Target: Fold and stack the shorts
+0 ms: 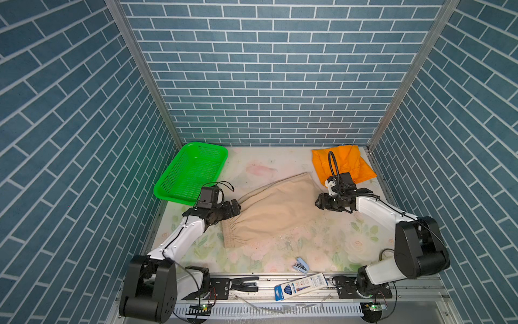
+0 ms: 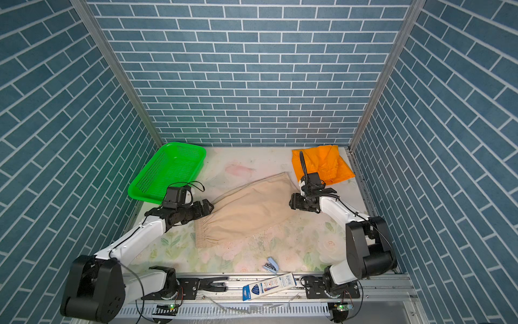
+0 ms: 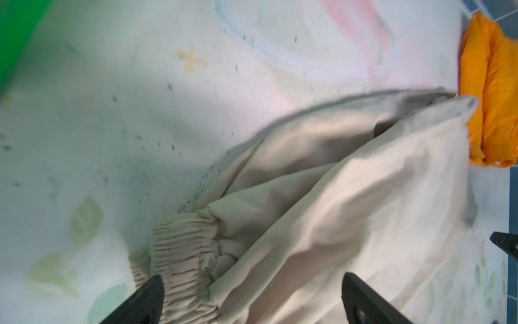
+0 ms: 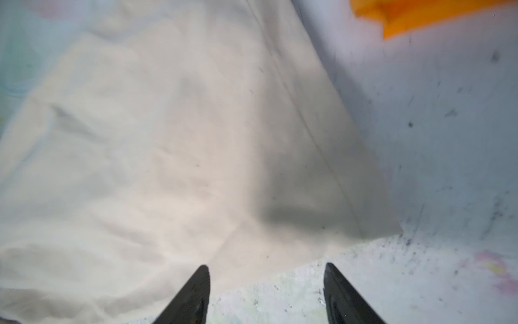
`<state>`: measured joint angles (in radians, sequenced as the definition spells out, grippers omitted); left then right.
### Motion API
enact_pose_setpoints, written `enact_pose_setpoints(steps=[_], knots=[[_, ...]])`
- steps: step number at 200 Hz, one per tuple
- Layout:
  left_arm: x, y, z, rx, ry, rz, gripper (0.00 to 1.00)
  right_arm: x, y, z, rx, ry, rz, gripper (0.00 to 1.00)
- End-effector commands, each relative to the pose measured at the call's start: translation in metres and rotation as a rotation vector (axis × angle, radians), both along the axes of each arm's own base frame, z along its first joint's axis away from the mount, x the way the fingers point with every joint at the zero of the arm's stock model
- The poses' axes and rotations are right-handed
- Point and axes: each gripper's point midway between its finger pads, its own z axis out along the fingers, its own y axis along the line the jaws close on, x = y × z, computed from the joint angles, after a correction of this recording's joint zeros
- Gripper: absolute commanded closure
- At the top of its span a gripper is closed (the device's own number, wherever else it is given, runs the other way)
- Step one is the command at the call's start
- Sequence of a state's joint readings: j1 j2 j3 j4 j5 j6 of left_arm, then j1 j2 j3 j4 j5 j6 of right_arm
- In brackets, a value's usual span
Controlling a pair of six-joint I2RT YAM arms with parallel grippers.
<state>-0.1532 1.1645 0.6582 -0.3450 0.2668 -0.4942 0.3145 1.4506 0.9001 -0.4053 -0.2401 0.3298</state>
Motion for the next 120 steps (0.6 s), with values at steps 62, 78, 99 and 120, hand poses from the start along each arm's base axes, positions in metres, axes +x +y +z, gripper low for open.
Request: enact_pose_setpoints(steps=[62, 78, 99, 120], knots=[[-0.026, 0.091, 0.107, 0.159, -0.029, 0.157, 0.0, -0.063, 0.17, 0.079, -0.073, -0.517, 0.655, 0.34], [-0.026, 0.094, 0.113, 0.171, -0.051, 0.156, 0.0, -0.076, 0.204, 0.08, -0.055, -0.58, 0.715, 0.34], [-0.02, 0.091, 0.116, 0.149, -0.097, 0.122, 0.0, -0.085, 0.236, 0.077, -0.02, -0.578, 0.772, 0.34], [-0.021, 0.092, 0.106, 0.152, -0.076, 0.114, 0.0, -0.106, 0.265, 0.067, -0.061, -0.594, 0.883, 0.34]])
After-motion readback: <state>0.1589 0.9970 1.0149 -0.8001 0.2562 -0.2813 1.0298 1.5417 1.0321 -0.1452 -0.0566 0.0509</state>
